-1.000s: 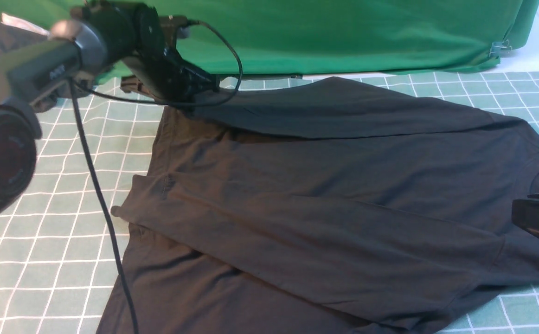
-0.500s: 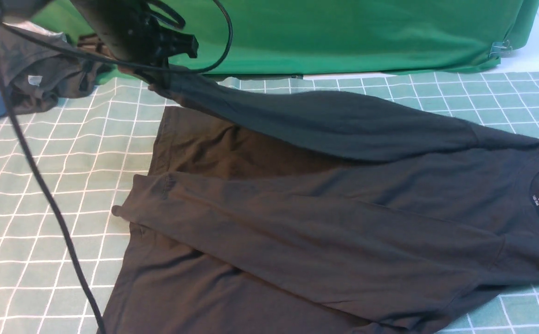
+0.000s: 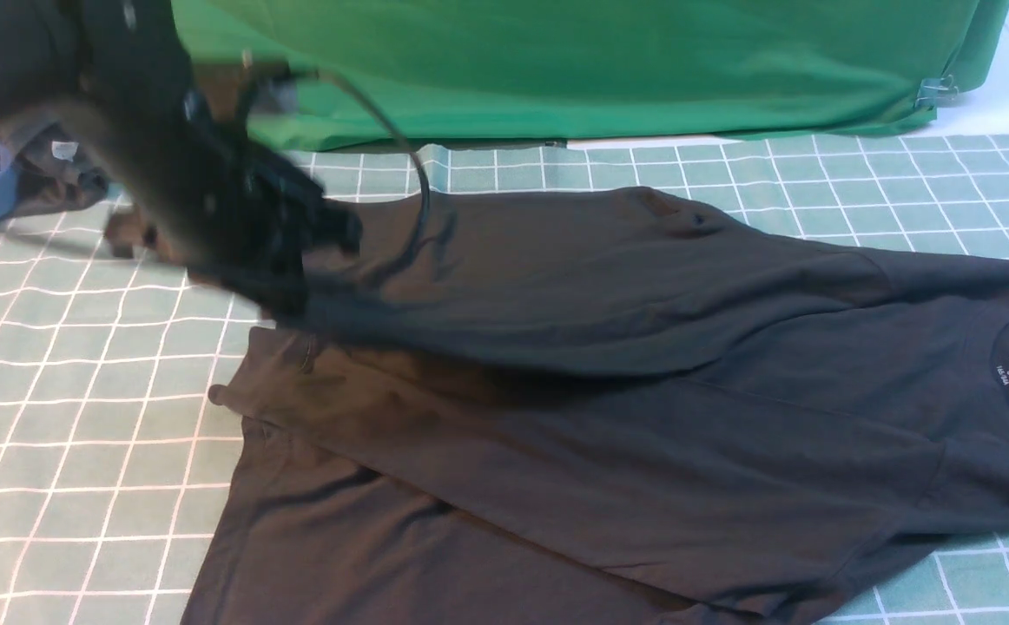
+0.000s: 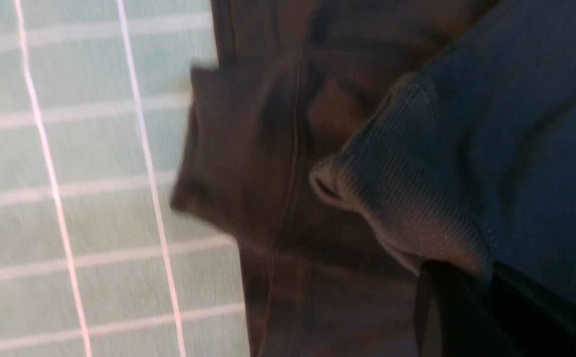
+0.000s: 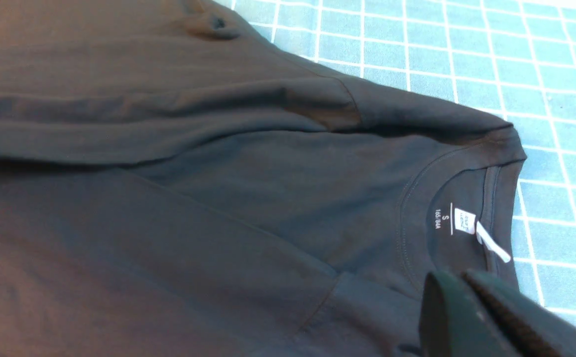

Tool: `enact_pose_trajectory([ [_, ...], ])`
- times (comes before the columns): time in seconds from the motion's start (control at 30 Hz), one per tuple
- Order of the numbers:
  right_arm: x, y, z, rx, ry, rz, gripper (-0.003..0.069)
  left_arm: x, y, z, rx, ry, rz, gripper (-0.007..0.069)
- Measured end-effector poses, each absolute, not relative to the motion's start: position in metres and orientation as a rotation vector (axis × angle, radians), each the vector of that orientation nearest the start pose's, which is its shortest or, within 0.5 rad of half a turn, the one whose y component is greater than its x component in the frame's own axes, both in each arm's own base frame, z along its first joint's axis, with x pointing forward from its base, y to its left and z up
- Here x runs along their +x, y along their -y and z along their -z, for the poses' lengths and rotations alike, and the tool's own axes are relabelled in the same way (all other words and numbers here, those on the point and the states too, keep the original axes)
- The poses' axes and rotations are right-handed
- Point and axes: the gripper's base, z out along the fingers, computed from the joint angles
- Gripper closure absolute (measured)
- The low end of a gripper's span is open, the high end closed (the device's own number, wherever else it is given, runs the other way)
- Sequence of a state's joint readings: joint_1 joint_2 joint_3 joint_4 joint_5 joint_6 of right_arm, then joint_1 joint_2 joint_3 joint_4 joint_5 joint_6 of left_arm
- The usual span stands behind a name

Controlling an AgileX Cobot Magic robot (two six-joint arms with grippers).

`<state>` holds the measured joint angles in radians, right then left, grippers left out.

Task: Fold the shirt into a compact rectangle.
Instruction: 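Fold the left side of the dark shirt inward over its body with the left gripper, then grasp the near edge of the shirt at its hem and shoulder corners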

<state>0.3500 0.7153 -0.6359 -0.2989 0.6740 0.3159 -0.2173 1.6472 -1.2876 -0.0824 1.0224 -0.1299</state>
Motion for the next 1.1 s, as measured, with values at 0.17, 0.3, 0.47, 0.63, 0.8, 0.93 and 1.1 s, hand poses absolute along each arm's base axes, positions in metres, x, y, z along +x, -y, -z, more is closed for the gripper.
enact_pose_trajectory([
  [0.17,0.132,-0.030,-0.308,-0.196,-2.194,-0.035,0.0636,0.311,0.076,-0.250,0.042,-2.925,0.167,0.0606],
  [0.3,0.132,-0.031,-0.307,-0.190,-2.197,-0.047,0.0637,0.309,0.075,-0.244,0.030,-2.935,0.164,0.0606],
  [0.47,0.131,-0.031,-0.307,-0.188,-2.199,-0.054,0.0636,0.308,0.076,-0.243,-0.034,-2.939,0.178,0.0584],
  [0.63,0.131,-0.031,-0.307,-0.188,-2.199,-0.056,0.0636,0.305,0.075,-0.242,-0.039,-2.978,0.170,0.0445],
  [0.8,0.131,-0.031,-0.307,-0.194,-2.199,-0.054,0.0633,0.298,0.074,-0.242,-0.043,-3.056,0.151,0.0225],
  [0.93,0.131,-0.031,-0.307,-0.195,-2.198,-0.054,0.0628,0.282,0.070,-0.235,-0.034,-3.182,0.100,0.0112],
  [1.1,0.131,-0.032,-0.307,-0.196,-2.200,-0.059,0.0622,0.248,0.062,-0.205,-0.077,-3.299,0.052,0.0095],
])
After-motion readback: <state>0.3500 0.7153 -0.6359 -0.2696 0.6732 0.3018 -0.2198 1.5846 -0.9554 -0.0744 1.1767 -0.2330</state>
